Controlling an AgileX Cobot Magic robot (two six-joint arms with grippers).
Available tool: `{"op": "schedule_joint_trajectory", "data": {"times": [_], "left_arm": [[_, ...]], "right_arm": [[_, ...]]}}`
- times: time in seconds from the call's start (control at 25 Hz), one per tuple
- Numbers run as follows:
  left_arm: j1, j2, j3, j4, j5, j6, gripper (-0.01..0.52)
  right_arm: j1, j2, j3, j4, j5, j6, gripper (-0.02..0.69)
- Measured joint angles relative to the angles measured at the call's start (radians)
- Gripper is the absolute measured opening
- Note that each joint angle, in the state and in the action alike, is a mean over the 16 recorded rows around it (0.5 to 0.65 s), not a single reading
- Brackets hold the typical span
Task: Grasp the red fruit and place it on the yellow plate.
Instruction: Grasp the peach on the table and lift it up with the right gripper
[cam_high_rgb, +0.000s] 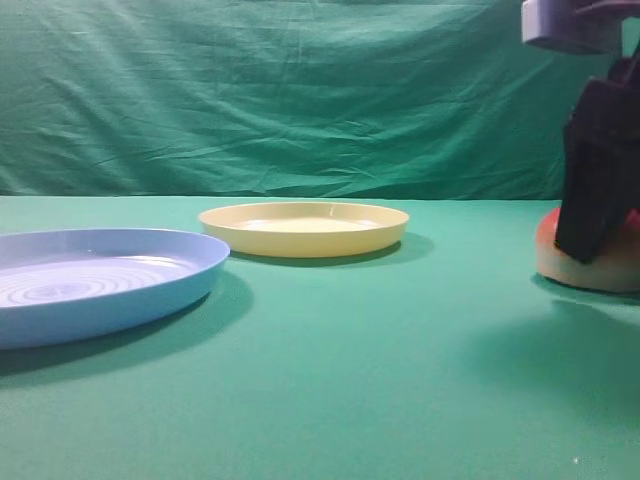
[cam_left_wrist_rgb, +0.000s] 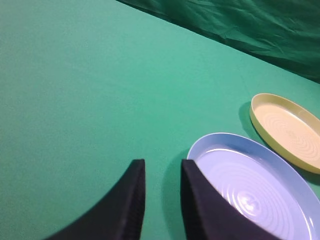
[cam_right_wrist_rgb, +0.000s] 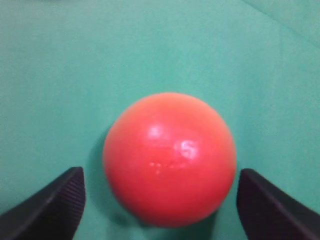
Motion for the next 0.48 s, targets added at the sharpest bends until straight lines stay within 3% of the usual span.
{"op": "schedule_joint_trajectory", "data": {"times": [0.32, 0.48], "left_arm": [[0.0, 0.0, 0.0, 0.0, 0.0, 0.0, 0.157], [0.0, 0.0, 0.0, 0.0, 0.0, 0.0, 0.157]], "right_arm": [[0.043, 0.014, -0.197, 0.003, 0.03, -0.001, 0.232], [0.092, 0.049, -0.316, 0.006, 0.015, -0.001, 0.201]]}}
